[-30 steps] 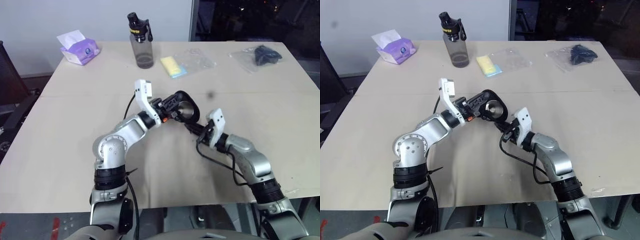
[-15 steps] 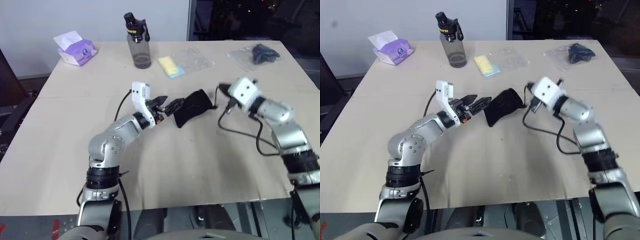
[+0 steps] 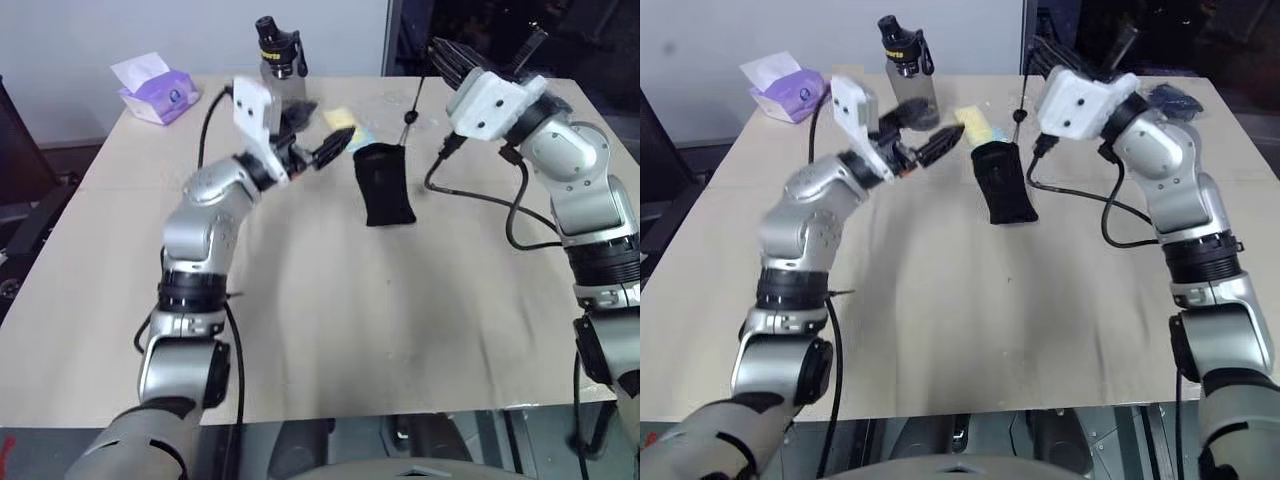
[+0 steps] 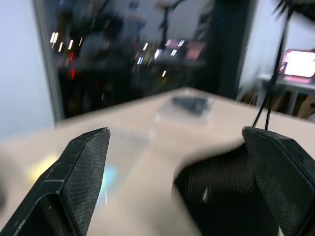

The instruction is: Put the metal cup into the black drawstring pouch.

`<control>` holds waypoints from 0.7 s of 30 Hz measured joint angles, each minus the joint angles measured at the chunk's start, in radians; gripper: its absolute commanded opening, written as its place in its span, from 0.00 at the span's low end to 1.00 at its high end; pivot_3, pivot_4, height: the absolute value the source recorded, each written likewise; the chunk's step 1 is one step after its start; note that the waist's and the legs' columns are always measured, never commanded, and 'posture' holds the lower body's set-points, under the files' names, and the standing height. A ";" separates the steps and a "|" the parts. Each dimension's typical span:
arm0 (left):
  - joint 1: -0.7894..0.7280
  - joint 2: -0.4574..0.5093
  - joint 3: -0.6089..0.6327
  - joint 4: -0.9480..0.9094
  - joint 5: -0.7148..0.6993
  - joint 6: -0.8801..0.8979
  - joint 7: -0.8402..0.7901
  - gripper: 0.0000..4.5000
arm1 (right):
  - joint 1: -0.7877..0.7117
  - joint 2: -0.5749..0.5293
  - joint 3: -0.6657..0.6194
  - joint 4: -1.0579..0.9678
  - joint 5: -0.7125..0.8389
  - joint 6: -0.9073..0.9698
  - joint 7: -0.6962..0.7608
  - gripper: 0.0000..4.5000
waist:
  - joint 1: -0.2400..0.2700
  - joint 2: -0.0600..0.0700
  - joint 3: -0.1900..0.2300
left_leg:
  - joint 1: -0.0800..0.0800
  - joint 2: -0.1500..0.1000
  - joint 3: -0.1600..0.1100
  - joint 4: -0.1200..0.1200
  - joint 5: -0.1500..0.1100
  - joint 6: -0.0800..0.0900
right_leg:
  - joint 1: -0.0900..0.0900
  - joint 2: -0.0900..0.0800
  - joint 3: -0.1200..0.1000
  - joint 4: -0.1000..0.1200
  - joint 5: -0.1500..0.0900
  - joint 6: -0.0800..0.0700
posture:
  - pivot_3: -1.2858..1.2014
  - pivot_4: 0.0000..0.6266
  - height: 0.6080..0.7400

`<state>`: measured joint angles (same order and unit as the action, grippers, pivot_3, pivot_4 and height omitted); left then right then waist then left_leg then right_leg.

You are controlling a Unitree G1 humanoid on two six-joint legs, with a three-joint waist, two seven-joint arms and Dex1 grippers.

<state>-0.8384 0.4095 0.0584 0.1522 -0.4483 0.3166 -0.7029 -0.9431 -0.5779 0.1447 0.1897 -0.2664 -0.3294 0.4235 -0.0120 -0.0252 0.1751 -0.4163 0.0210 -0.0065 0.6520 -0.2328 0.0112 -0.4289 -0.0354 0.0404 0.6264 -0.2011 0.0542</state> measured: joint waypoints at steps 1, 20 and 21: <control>-0.019 0.003 -0.003 0.010 0.012 -0.026 -0.025 0.99 | -0.006 0.002 0.000 0.000 0.000 0.001 0.006 0.00 | -0.001 0.000 0.000 | 0.000 0.000 0.000 0.000 0.000 0.000 | 0.000 0.000 0.000 0.000 0.000 0.000 | 0.52 0.24 1.00; -0.065 -0.078 -0.073 0.060 0.081 -0.115 -0.154 0.94 | -0.026 0.097 0.005 -0.049 0.058 -0.001 0.099 0.00 | -0.003 0.000 0.000 | 0.001 0.000 -0.001 0.001 -0.001 0.001 | -0.002 0.001 0.000 0.007 0.000 0.000 | 0.52 0.24 1.00; -0.065 -0.083 -0.069 0.060 0.080 -0.117 -0.156 0.88 | -0.026 0.099 0.005 -0.056 0.059 -0.001 0.102 0.00 | -0.003 0.000 0.000 | 0.001 0.000 -0.001 0.001 -0.001 0.001 | -0.002 0.001 0.000 0.007 0.000 0.000 | 0.52 0.24 1.00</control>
<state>-0.9033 0.3267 -0.0111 0.2125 -0.3684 0.1998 -0.8588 -0.9695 -0.4784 0.1500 0.1333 -0.2073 -0.3300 0.5253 -0.0149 -0.0251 0.1752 -0.4150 0.0215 -0.0072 0.6527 -0.2334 0.0126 -0.4306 -0.0346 0.0401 0.6332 -0.2011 0.0542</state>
